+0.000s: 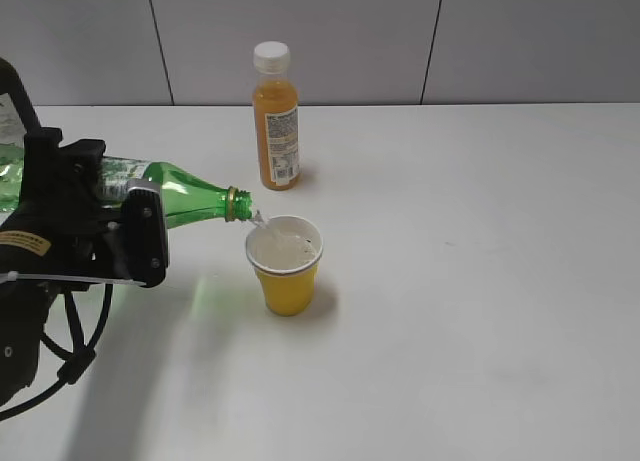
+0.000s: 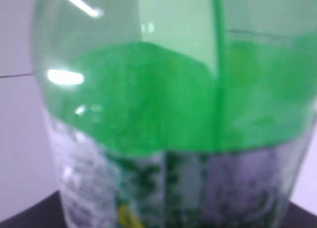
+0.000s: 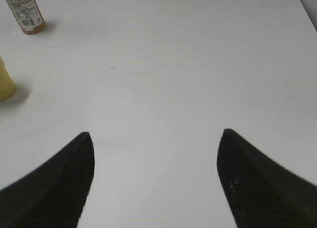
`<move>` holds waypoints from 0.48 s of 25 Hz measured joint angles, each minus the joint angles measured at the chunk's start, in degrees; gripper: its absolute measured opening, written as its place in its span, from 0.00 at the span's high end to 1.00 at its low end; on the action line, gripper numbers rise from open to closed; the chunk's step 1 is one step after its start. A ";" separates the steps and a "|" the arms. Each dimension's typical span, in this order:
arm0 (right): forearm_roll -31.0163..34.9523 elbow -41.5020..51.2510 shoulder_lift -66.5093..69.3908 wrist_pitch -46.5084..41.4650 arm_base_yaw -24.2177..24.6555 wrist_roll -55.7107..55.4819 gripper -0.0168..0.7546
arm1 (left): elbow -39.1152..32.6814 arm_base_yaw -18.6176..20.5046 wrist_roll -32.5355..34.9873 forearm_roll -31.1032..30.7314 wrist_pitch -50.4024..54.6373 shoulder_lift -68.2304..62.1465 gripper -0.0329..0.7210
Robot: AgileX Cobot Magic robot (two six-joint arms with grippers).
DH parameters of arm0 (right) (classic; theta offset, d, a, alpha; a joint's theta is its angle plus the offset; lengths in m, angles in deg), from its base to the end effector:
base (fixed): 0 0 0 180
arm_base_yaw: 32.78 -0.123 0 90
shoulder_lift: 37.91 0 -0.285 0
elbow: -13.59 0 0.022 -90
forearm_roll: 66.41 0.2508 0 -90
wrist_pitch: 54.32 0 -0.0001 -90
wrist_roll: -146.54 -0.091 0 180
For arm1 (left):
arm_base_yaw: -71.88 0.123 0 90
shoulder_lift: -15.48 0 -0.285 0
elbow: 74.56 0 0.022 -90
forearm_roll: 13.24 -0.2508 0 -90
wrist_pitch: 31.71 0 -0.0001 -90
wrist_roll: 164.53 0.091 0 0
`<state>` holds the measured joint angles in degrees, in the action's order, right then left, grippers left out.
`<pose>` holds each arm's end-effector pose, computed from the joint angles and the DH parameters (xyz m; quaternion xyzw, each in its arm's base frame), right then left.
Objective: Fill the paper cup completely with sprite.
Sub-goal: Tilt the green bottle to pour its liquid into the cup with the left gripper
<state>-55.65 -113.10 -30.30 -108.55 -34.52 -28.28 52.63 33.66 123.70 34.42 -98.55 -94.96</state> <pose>0.0073 0.0140 0.2642 -0.0453 0.8392 0.0775 0.5364 0.2403 -0.1105 0.1381 0.5473 0.5473 0.4898 0.4013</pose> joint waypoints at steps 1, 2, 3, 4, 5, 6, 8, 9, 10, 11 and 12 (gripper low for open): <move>0.00 0.00 0.00 0.00 0.00 0.00 0.21 | 0.00 0.00 0.01 0.00 -0.12 0.00 0.36; 0.00 0.00 0.00 0.00 0.00 0.00 0.21 | 0.00 0.00 0.07 0.00 -0.18 0.00 0.36; 0.00 0.00 0.00 0.00 0.00 0.00 0.21 | 0.00 0.00 0.07 0.00 -0.28 0.00 0.36; 0.00 0.00 0.00 0.00 0.00 0.00 0.21 | 0.00 0.00 -0.16 0.00 -0.33 0.00 0.36; 0.00 0.00 0.00 0.00 0.00 0.00 0.21 | 0.00 0.00 -0.79 -0.13 -0.33 0.00 0.36; 0.00 0.00 0.00 0.00 0.00 0.00 0.21 | 0.00 0.00 -2.22 -0.38 -0.33 0.00 0.36; 0.00 0.00 0.00 0.00 0.00 0.00 0.21 | 0.00 0.00 -5.41 -1.44 -0.33 0.00 0.36; 0.00 0.00 0.00 0.00 0.00 0.00 0.21 | 0.00 0.00 -7.16 -2.30 -0.33 0.00 0.36; 0.00 0.00 0.00 0.00 0.00 0.00 0.21 | 0.01 0.00 -9.24 -3.44 -0.33 0.00 0.36; 0.00 0.00 0.00 0.00 0.00 0.00 0.21 | 0.01 0.00 -10.85 -4.25 -0.33 0.00 0.36; 0.00 0.00 0.00 0.00 0.00 0.00 0.21 | 0.06 0.00 -12.36 -4.96 -0.33 0.00 0.36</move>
<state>-55.65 -113.10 -30.30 -108.55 -34.52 -28.28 52.69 33.66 111.34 29.46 -98.88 -94.96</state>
